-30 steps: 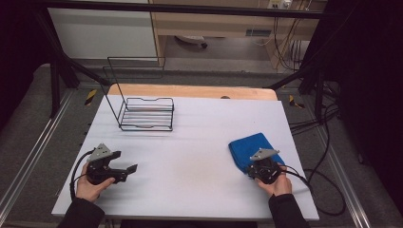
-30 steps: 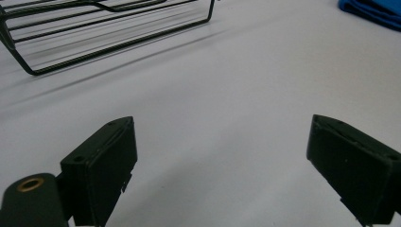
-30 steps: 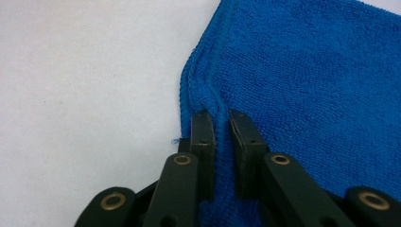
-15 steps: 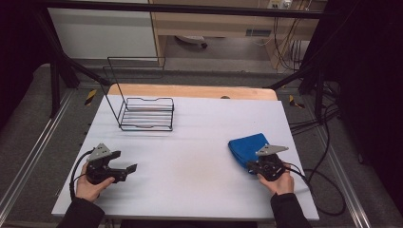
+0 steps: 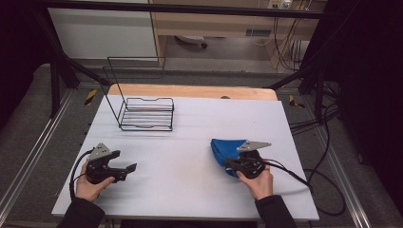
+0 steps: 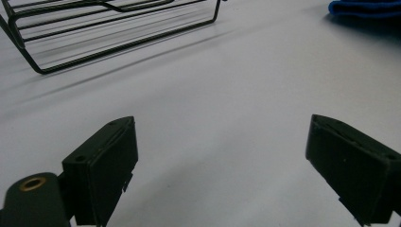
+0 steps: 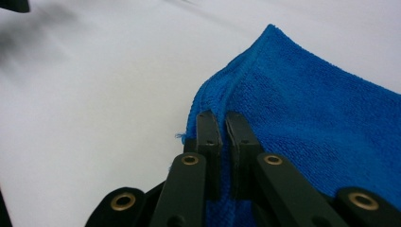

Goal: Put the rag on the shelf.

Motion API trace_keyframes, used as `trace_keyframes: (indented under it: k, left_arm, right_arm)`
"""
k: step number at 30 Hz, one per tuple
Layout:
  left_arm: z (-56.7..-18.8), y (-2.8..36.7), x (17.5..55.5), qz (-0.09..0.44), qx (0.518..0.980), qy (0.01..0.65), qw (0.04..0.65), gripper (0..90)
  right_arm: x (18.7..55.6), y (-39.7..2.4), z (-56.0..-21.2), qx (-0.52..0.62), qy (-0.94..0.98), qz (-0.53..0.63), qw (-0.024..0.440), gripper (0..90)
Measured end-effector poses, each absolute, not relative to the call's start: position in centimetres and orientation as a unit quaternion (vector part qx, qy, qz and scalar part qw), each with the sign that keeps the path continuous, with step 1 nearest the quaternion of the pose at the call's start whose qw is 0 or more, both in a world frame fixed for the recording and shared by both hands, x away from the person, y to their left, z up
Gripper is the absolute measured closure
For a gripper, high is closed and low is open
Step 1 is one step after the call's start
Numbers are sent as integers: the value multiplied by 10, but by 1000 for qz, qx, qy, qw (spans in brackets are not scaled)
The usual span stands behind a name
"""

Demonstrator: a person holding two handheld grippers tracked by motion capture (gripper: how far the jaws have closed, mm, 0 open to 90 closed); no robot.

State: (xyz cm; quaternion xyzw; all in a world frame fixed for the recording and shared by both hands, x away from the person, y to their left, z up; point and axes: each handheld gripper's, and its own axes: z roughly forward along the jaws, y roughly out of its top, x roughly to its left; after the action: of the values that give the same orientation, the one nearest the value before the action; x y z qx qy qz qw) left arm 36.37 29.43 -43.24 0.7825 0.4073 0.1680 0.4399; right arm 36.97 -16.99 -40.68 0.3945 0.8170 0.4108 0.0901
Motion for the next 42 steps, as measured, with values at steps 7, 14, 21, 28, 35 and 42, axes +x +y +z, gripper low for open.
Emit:
trace_keyframes:
  k: [7, 14, 21, 28, 35, 42]
  left_arm:
    - [-432, 294, 363, 170, 784, 407, 437, 98]
    - [-431, 294, 363, 169, 782, 408, 439, 95]
    - [-431, 294, 363, 168, 783, 408, 438, 95]
    - [-431, 294, 363, 166, 784, 408, 437, 93]
    - [-431, 293, 364, 164, 785, 410, 434, 82]
    - [-433, 288, 365, 158, 790, 409, 429, 77]
  right_arm:
    - [371, -118, -411, 379, 823, 417, 72, 860]
    - [371, -69, -414, 356, 829, 429, 47, 860]
    - [370, -34, -432, 335, 843, 421, 23, 846]
    - [370, -35, -426, 318, 836, 446, 32, 491]
    - [372, -89, -410, 355, 829, 420, 106, 421]
    - [366, -133, -446, 410, 829, 371, 91, 482]
